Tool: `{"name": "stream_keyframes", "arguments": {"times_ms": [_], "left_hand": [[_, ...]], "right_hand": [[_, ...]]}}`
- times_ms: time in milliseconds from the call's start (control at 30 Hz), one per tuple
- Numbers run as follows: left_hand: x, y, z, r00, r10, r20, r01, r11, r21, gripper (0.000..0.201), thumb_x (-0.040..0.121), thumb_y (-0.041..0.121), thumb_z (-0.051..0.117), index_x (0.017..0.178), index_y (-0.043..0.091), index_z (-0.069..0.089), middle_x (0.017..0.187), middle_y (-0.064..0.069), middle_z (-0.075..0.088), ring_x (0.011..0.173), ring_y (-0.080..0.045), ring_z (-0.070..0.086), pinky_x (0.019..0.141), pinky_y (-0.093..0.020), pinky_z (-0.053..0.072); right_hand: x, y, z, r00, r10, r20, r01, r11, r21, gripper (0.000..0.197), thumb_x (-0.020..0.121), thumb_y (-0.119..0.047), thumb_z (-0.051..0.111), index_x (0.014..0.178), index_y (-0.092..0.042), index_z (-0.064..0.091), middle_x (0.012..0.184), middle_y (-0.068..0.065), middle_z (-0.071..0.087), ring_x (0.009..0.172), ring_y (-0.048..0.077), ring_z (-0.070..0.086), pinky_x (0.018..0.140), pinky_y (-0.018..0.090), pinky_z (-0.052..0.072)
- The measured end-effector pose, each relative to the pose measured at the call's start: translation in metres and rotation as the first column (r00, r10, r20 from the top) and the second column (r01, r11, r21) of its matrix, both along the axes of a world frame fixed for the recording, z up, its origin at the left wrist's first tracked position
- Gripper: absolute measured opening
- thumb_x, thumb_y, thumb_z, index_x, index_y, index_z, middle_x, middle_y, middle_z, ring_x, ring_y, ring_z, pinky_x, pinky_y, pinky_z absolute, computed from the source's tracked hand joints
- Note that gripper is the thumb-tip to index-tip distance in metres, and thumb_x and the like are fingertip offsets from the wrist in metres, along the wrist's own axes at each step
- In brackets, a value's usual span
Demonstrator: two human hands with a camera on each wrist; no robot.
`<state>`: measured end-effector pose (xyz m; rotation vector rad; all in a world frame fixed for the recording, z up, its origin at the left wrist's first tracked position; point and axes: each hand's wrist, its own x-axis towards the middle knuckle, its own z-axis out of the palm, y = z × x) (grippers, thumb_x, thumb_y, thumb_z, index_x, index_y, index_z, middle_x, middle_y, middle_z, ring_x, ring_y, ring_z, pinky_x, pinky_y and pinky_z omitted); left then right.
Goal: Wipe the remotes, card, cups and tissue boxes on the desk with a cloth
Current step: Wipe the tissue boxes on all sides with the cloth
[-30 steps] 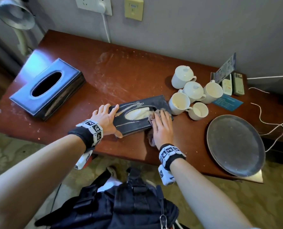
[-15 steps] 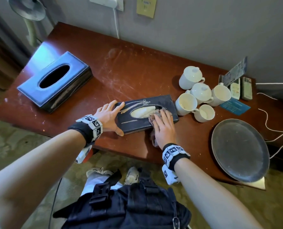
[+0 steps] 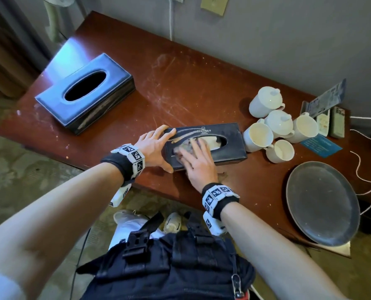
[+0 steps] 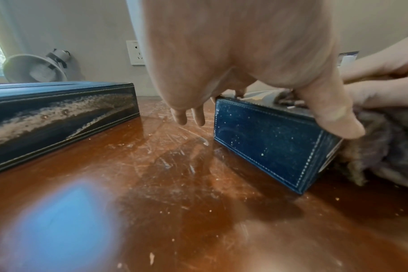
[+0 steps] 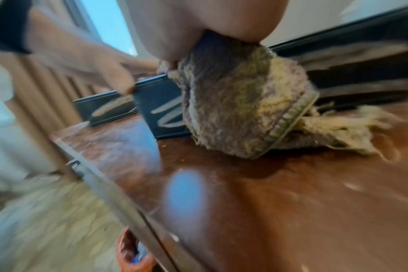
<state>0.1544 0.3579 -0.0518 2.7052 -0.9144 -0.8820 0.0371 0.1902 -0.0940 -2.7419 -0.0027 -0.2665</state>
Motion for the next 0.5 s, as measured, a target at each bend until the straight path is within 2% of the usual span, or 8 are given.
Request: {"name": "stream_keyframes", "arguments": {"times_ms": [67, 200, 300, 367, 433, 500], "left_hand": [[0.0, 0.0, -0.001, 1.0, 0.001, 0.011, -0.001, 1.0, 0.0, 0.133, 0.06, 0.071, 0.079, 0.157, 0.033, -0.004, 0.165, 0.0, -0.004, 0.15, -0.03, 0.009, 0.122, -0.048, 0.013], [0.001, 0.002, -0.001, 1.0, -0.002, 0.006, 0.002, 1.0, -0.008, 0.134, 0.06, 0.071, 0.079, 0.157, 0.034, -0.004, 0.165, 0.001, -0.004, 0.15, -0.03, 0.009, 0.122, -0.048, 0.012], [0.0, 0.001, -0.001, 1.0, 0.005, 0.003, -0.005, 1.0, -0.016, 0.133, 0.06, 0.069, 0.08, 0.157, 0.034, -0.004, 0.165, 0.0, -0.004, 0.15, -0.031, 0.01, 0.122, -0.049, 0.012], [0.0, 0.001, -0.002, 1.0, 0.006, 0.001, -0.006, 1.0, -0.019, 0.133, 0.061, 0.069, 0.08, 0.157, 0.033, -0.004, 0.165, 0.0, -0.004, 0.15, -0.031, 0.011, 0.122, -0.049, 0.012], [0.0, 0.001, -0.002, 1.0, 0.009, 0.004, -0.009, 1.0, -0.023, 0.133, 0.06, 0.07, 0.08, 0.157, 0.033, -0.003, 0.165, 0.0, -0.003, 0.15, -0.031, 0.011, 0.122, -0.049, 0.012], [0.0, 0.001, -0.003, 1.0, 0.006, 0.003, -0.006, 1.0, -0.021, 0.133, 0.06, 0.071, 0.079, 0.157, 0.033, -0.004, 0.165, 0.0, -0.003, 0.15, -0.031, 0.012, 0.122, -0.048, 0.013]], "right_hand": [[0.001, 0.014, -0.001, 0.994, 0.108, 0.008, -0.108, 0.994, -0.031, 0.038, 0.098, -0.033, 0.043, 0.127, -0.023, 0.065, 0.151, 0.013, 0.042, 0.142, 0.036, 0.032, 0.12, 0.046, 0.021], [-0.009, -0.02, 0.0, 0.97, 0.242, 0.006, -0.24, 0.964, -0.116, 0.037, 0.098, -0.033, 0.045, 0.131, -0.025, 0.063, 0.153, 0.012, 0.04, 0.144, 0.033, 0.03, 0.119, 0.044, 0.026], [-0.007, -0.031, 0.002, 0.995, 0.093, -0.022, -0.094, 0.995, -0.037, 0.039, 0.098, -0.035, 0.042, 0.129, -0.024, 0.064, 0.151, 0.011, 0.042, 0.142, 0.033, 0.033, 0.114, 0.048, 0.033], [0.003, -0.006, 0.003, 0.999, -0.019, -0.049, 0.02, 0.999, 0.033, 0.04, 0.098, -0.035, 0.042, 0.128, -0.021, 0.065, 0.151, 0.012, 0.042, 0.142, 0.036, 0.032, 0.116, 0.051, 0.03], [0.008, 0.018, 0.002, 0.999, 0.003, -0.034, -0.001, 0.998, 0.057, 0.039, 0.098, -0.033, 0.044, 0.127, -0.02, 0.066, 0.15, 0.012, 0.043, 0.142, 0.036, 0.031, 0.119, 0.048, 0.023], [0.006, 0.02, 0.002, 0.994, 0.106, 0.001, -0.106, 0.992, 0.063, 0.037, 0.097, -0.031, 0.045, 0.124, -0.017, 0.067, 0.149, 0.013, 0.045, 0.141, 0.036, 0.034, 0.119, 0.046, 0.024]]}}
